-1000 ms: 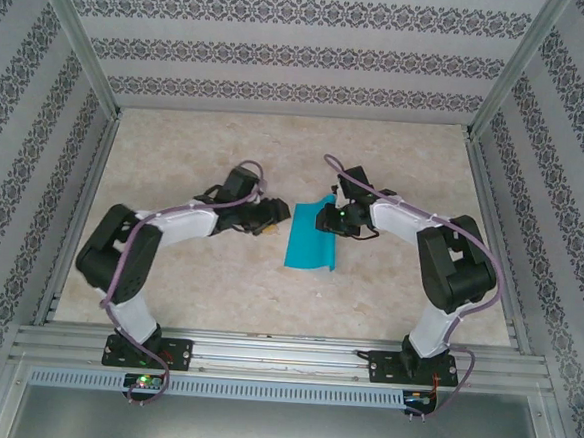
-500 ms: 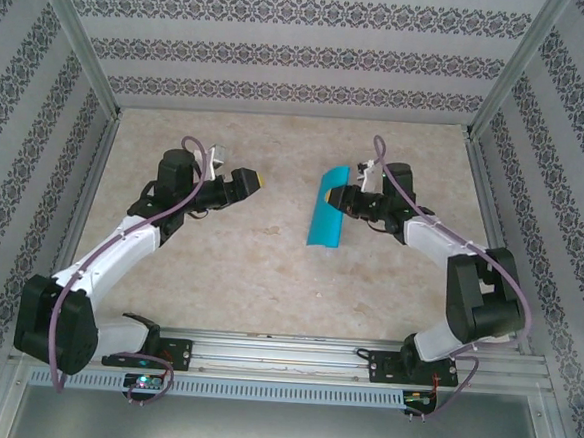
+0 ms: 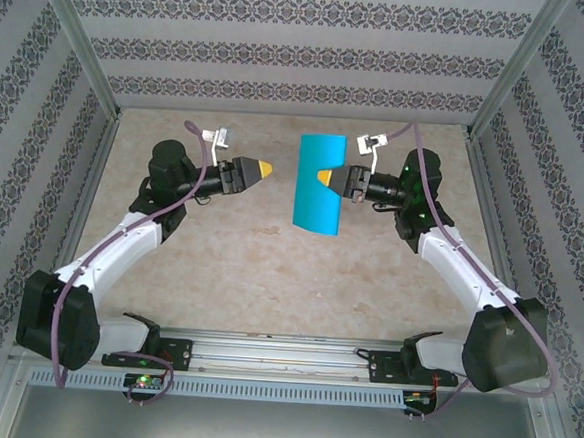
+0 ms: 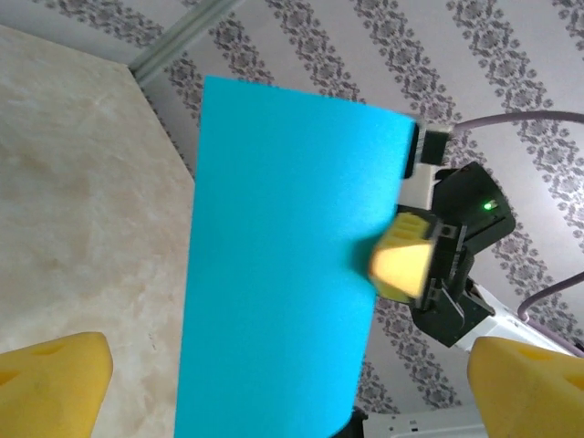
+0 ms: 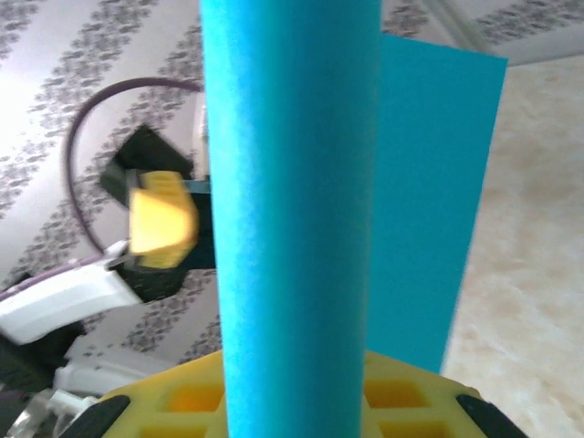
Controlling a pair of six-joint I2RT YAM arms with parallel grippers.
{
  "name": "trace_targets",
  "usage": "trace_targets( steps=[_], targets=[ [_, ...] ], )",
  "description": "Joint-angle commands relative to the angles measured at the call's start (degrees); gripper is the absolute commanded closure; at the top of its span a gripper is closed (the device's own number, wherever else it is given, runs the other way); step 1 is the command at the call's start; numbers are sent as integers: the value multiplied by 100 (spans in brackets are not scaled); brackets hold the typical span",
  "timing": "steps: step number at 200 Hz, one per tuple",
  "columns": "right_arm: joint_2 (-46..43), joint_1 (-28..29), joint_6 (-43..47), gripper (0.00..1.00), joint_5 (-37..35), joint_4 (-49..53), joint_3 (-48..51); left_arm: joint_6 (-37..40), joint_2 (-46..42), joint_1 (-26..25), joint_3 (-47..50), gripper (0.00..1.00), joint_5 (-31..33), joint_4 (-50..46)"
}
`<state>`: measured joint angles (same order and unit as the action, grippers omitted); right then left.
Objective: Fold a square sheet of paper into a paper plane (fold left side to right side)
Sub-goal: Place the paper at the center of the table.
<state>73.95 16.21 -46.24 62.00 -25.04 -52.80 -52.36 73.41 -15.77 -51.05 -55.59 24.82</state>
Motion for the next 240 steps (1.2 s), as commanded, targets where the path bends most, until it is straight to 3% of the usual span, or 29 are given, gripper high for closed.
trace_targets(
  steps=[1,34,49,64,91,102,137,184,217,240],
  targets=[
    [-128,201,-136,75,229,-331,-329,-105,147,-227,-337,0,-439,579],
    [75,388,-82,75,78,-307,-538,-170,377,-442,-467,0,-487,696],
    [190,359,2,75,-59,-207,-519,-303,437,-493,-458,6,-503,920],
    [283,284,119,75,-242,-46,-470,-405,463,-490,-450,26,-514,1058],
    [371,183,257,72,-492,125,-355,-131,500,-488,-509,79,-425,438],
    [368,148,361,70,-575,269,-325,14,507,-495,-517,91,-368,191],
    [321,-37,698,58,-969,885,-149,224,585,-489,-379,100,-5,-380],
    [329,-252,1610,37,-2243,2838,-179,187,1194,-480,-124,100,512,-983],
    [582,-394,1797,35,-2990,3799,-158,288,1924,-483,37,100,850,-1365],
    [830,-395,1642,43,-3131,3816,88,663,2384,-481,60,100,1148,-1778]
  ],
)
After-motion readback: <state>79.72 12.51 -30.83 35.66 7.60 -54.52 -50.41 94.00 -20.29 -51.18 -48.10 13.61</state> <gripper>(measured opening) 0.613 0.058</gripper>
